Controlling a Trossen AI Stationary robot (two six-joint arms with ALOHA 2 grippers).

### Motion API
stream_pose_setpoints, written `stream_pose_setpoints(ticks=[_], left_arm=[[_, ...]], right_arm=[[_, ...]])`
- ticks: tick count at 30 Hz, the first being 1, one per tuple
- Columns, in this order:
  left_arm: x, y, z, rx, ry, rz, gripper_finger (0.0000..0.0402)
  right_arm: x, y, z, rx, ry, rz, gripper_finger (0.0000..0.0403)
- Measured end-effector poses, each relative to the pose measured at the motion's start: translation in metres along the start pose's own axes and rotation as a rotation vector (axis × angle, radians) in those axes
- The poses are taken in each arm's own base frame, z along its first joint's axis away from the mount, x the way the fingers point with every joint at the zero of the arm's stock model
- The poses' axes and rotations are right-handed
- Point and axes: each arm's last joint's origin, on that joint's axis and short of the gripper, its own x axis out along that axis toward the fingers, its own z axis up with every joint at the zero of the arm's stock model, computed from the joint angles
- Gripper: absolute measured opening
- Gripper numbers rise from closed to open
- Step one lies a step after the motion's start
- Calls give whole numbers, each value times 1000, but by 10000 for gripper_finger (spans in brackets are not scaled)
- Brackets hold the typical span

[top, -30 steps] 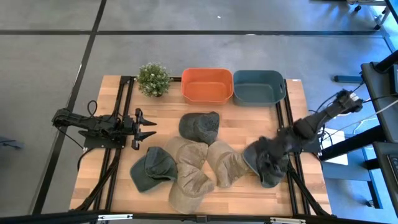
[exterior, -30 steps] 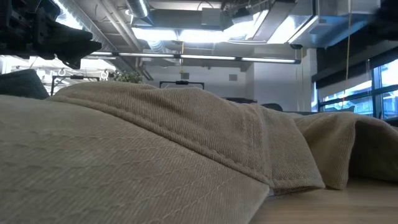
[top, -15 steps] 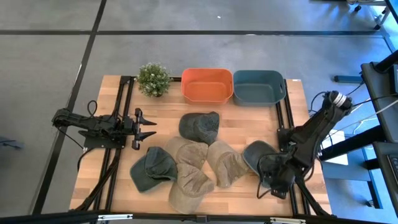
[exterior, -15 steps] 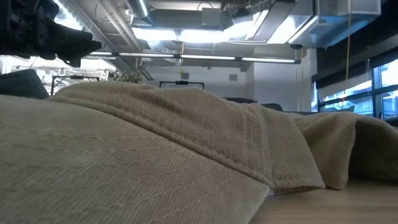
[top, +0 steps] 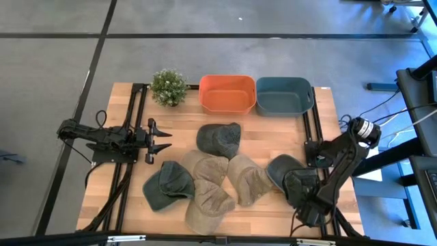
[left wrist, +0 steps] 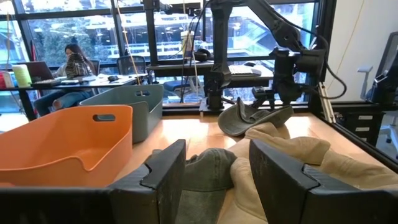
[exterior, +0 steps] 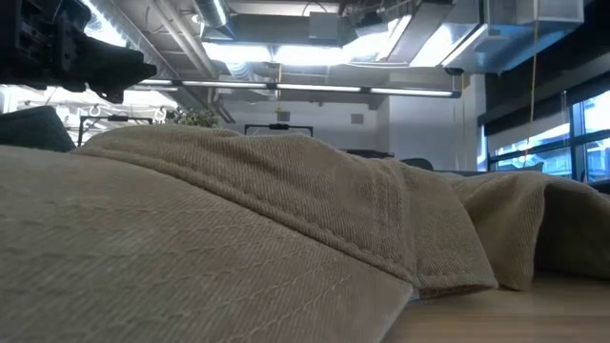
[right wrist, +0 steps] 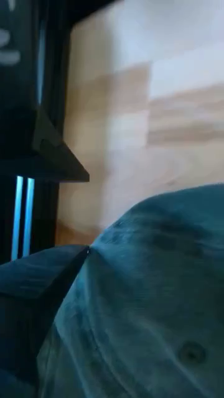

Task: Pick & Place hat
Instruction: Put the bottom right black cap into the blue bin

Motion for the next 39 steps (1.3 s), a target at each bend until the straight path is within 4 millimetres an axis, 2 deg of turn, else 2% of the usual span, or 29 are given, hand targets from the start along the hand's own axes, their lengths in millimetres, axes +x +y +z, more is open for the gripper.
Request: stream_pose_setpoints(ticks=[3, 7, 10, 13, 17, 21, 26, 33, 39], left_arm=[[0, 0, 0, -1, 0, 0, 173], [0, 0, 0, 0, 0, 0, 173], [0, 0, 0, -1, 0, 1, 173], [0, 0, 0, -1, 0, 0, 173], [0, 0, 0, -1, 0, 0, 173], [0, 0, 0, -1, 0, 0, 173], [0, 0, 0, -2, 0, 0, 173], [0, 0, 0, -28, 0, -1, 173], [0, 0, 0, -28, 0, -1, 173]], right_arm=[[-6, 2, -2, -3, 17, -14, 158], [-24, 6, -5, -22, 43, -61, 151], [-37, 9, -3, -81, -41, -134, 150], [-39, 9, 0, -154, -105, -171, 150], [-29, 7, 2, -186, -128, -160, 150], [-14, 4, -2, -196, -73, -116, 150], [-2, -4, -5, -204, -82, -150, 150], [17, -16, -6, -334, -97, -159, 150], [24, -22, -7, -307, -113, -175, 148]])
